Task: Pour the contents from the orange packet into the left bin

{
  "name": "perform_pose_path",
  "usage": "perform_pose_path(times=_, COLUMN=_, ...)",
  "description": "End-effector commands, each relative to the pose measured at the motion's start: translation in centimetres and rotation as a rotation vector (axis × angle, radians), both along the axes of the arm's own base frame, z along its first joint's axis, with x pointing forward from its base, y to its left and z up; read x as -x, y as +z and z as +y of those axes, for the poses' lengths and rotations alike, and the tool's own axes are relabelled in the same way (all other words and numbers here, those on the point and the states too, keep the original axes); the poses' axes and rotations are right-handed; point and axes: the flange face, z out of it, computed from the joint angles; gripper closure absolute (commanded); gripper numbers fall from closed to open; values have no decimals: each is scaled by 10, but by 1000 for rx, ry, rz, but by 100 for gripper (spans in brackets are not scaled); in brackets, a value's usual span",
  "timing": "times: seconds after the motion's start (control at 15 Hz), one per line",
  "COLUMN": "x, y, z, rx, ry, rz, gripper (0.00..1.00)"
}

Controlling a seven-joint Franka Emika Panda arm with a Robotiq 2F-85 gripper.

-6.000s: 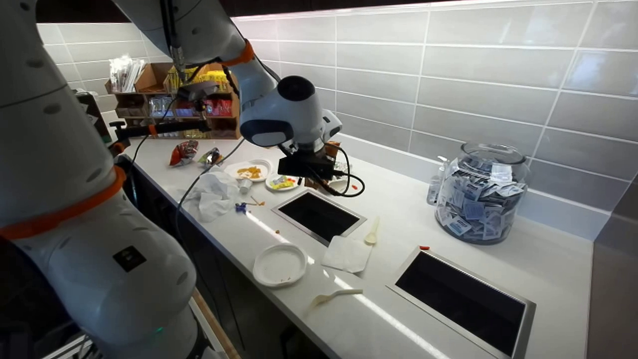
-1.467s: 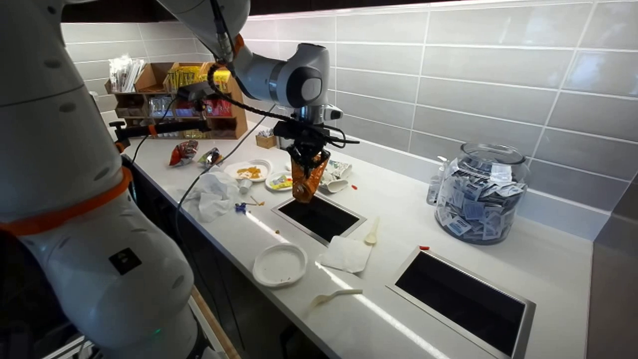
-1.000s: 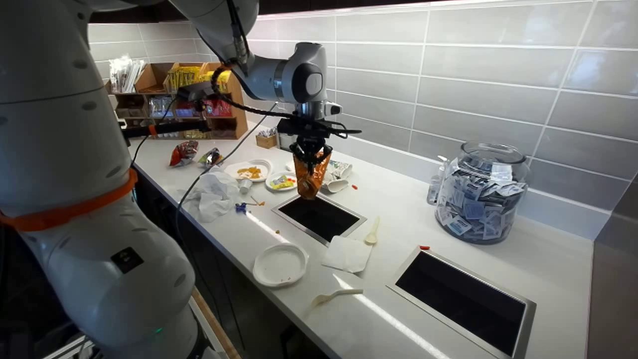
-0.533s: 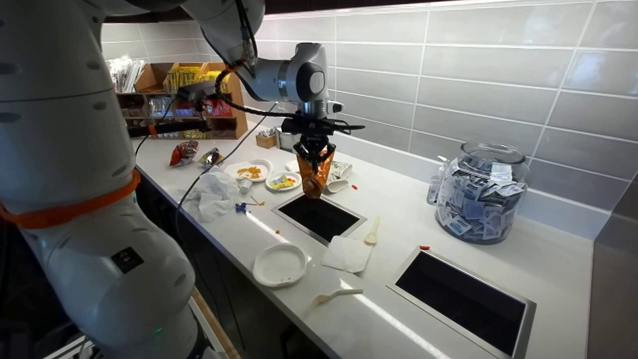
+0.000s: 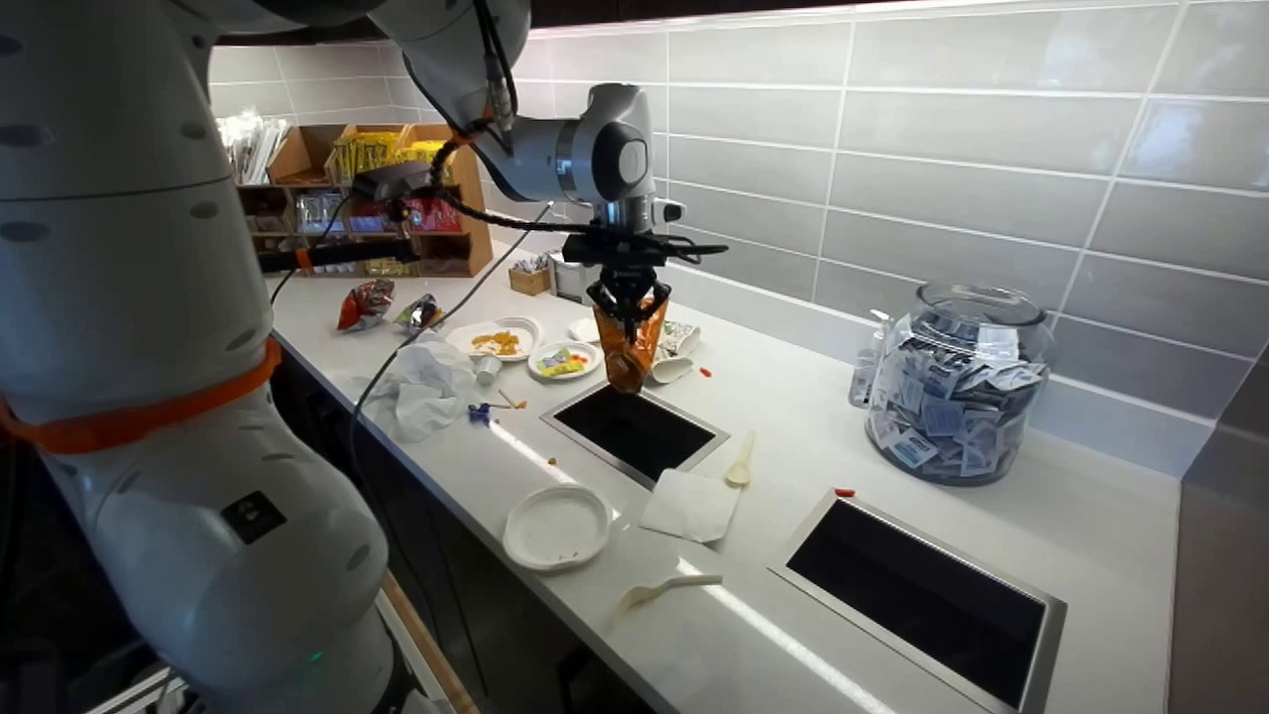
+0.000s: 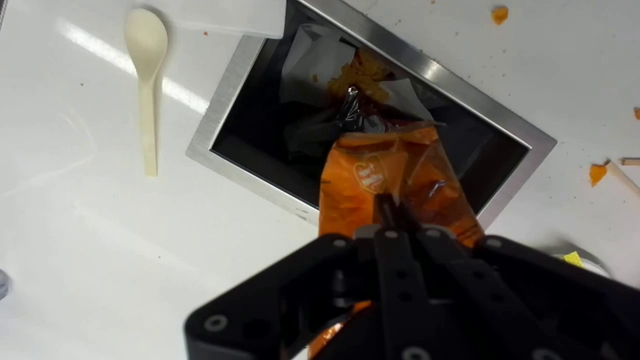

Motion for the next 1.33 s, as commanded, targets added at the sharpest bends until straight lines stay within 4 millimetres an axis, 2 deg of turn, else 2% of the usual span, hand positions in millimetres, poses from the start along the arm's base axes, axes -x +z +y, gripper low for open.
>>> perform_pose_path(times=0.0, x=-1, y=-1, z=2, rx=39, ry=-8, rz=19, gripper=100)
perform_pose_path(times=0.07, x=-1, y=-1, z=2, rx=40, ry=-13, rz=19, gripper=96)
perform_pose_path(times=0.13, x=-1, y=-1, z=2, rx=40, ry=-16, rz=19, gripper=73)
perform_pose_path(times=0.27, x=-1, y=-2, z=2, rx=45, ry=-18, rz=18, gripper=69)
perform_pose_path(times=0.33, x=-1, y=-2, z=2, rx=45, ry=-20, rz=18, gripper=64)
perform_pose_path(times=0.87, x=-1, y=-2, z=3, rx=47, ry=-38, rz=17, gripper=4)
perform_pose_path(times=0.93, x=-2, y=-2, z=3, rx=46, ry=-41, rz=17, gripper=0)
perform_pose_path(times=1.27, x=-1, y=-2, z=4, rx=41, ry=-65, rz=19, gripper=0)
